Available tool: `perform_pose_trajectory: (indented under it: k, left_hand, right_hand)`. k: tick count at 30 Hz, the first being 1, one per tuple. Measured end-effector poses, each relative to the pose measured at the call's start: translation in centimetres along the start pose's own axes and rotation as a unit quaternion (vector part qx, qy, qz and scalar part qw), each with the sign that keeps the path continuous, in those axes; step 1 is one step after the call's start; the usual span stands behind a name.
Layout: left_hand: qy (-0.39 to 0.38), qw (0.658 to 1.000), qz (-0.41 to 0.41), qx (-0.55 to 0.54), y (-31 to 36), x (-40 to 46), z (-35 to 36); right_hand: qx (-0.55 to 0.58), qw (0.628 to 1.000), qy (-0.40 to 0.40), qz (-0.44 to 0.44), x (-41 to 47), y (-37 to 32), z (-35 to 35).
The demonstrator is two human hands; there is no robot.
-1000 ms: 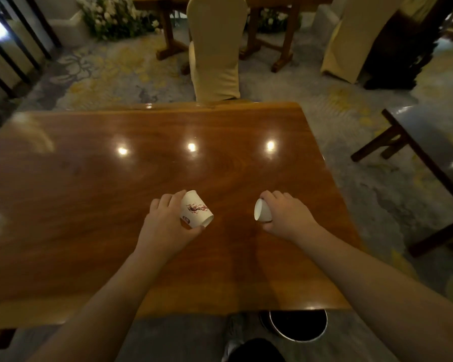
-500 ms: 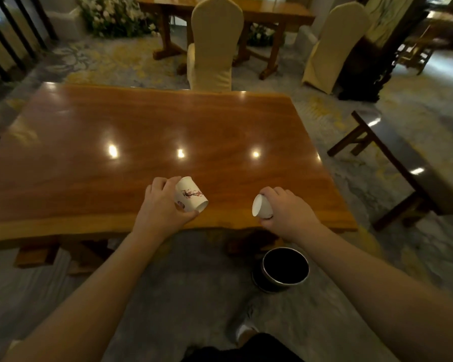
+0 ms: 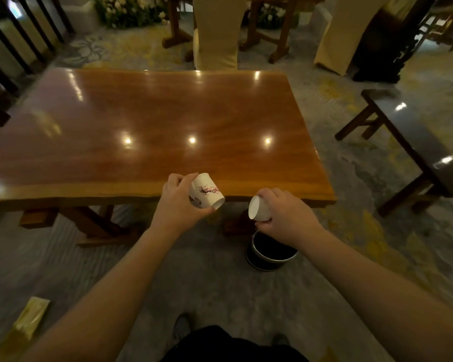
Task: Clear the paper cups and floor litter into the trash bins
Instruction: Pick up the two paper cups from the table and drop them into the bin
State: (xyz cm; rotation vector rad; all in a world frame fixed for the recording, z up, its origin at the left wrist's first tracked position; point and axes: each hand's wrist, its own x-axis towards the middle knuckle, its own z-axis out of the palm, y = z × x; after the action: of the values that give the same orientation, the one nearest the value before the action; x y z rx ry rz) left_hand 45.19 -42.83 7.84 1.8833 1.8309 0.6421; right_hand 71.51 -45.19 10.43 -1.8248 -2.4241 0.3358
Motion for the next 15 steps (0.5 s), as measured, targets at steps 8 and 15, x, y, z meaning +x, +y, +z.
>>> perform_pose_trajectory:
  k: [8,15]
  left_hand:
    - [-0.047,0.998,-0.033,0.000,10.6,-2.0,12.2]
    - [-0.144,0.988,-0.042,0.027,11.9,-1.3,21.0]
  right_hand:
    - [0.021,0.998,-0.056,0.034,-5.3,13.7,0.6]
    - [0.055,0.987,-0.123,0.089,-6.2,21.8,5.7]
